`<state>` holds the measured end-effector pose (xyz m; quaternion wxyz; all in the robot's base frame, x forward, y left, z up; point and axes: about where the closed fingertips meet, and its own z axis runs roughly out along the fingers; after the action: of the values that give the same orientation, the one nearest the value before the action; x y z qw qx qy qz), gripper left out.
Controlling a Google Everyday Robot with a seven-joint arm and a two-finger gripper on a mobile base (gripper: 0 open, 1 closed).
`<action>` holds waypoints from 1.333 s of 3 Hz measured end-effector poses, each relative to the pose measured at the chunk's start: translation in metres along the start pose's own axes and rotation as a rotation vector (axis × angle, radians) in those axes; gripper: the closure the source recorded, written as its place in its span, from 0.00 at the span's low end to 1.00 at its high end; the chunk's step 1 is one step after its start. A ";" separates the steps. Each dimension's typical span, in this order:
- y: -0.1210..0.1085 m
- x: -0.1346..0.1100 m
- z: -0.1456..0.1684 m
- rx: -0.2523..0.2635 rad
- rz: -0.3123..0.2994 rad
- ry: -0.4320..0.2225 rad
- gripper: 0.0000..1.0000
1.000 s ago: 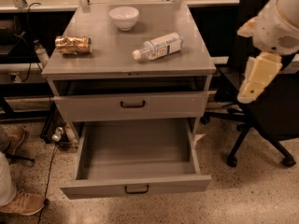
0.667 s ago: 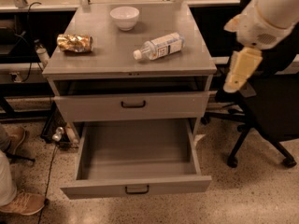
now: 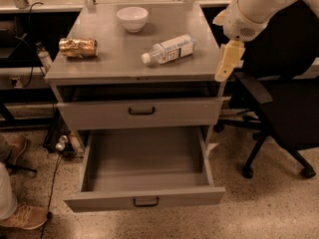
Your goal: Place blue plastic bottle into middle drawer
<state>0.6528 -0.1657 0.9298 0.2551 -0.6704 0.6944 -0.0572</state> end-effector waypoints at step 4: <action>-0.062 -0.040 0.066 -0.037 -0.227 -0.116 0.00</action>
Offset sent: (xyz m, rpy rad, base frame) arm 0.0556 0.0212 0.0034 0.0666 -0.0777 0.1750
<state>0.7359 -0.1162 0.9104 0.2740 -0.7516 0.5990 -0.0341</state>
